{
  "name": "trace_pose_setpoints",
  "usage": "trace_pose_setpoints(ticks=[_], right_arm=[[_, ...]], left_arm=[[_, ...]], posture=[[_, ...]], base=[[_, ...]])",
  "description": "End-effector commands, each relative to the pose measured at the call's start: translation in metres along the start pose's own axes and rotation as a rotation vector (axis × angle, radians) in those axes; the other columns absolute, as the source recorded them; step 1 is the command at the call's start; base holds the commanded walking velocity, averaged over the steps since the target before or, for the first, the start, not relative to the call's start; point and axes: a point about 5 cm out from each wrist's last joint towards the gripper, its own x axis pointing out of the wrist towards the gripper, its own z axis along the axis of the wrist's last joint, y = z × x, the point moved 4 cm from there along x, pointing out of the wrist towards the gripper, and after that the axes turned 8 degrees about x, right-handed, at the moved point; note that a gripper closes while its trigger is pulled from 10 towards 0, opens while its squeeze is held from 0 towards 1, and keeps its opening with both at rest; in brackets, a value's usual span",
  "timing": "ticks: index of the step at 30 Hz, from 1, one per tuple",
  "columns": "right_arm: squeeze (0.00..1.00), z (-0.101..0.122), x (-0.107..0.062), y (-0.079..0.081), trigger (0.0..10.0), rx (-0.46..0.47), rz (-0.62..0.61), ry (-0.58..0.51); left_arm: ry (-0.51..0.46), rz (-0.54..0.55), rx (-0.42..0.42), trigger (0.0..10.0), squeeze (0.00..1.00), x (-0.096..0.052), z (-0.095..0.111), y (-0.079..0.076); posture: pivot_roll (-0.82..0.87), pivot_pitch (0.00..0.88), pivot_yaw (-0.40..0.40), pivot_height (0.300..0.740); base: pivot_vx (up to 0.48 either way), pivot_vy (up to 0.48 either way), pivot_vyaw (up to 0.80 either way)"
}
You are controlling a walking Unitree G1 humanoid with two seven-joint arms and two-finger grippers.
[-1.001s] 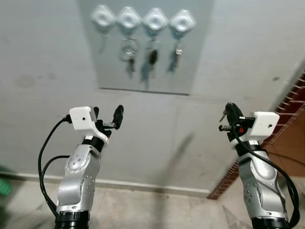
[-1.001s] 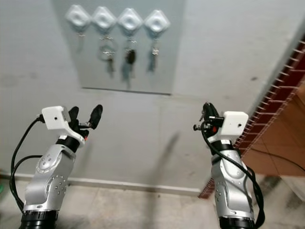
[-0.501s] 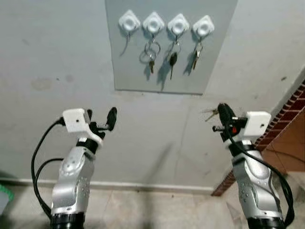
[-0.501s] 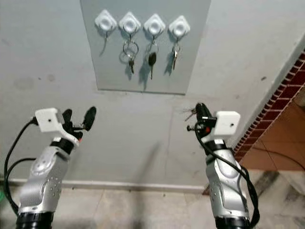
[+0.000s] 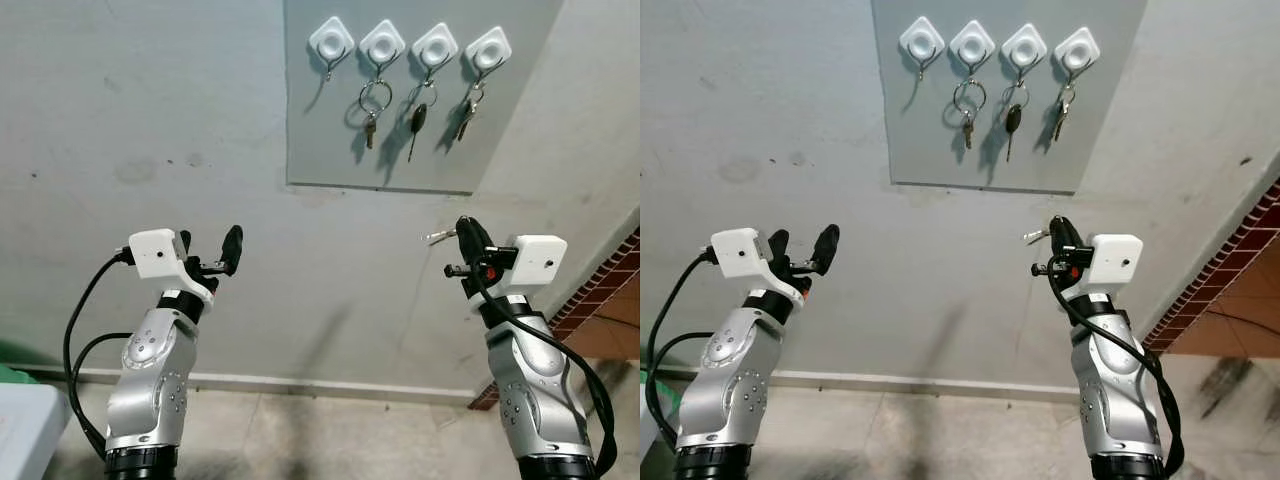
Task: Hang keys on a hook
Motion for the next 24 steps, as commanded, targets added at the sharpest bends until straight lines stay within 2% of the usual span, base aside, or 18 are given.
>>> trace_pose_setpoints(ticks=[1,24], right_arm=[[0.00,0.0049,0.0013,0.0013,10.0,-0.003,0.004,-0.016],[0.00,0.0039,0.0012,0.0028,10.0,-0.003,0.011,-0.011]], left_arm=[[-0.001,0.004,0.014,10.0,0.00,-0.0001,0.0027,0.0027],[0.009,0.003,0.034,10.0,0.00,0.0010,0.0009,0.0013]], posture=[[0.02,0.043,-0.009,0.740],[0.01,0.035,-0.006,0.740]], base=[[0.000,0.251,0.00],[0.000,0.011,0.00]])
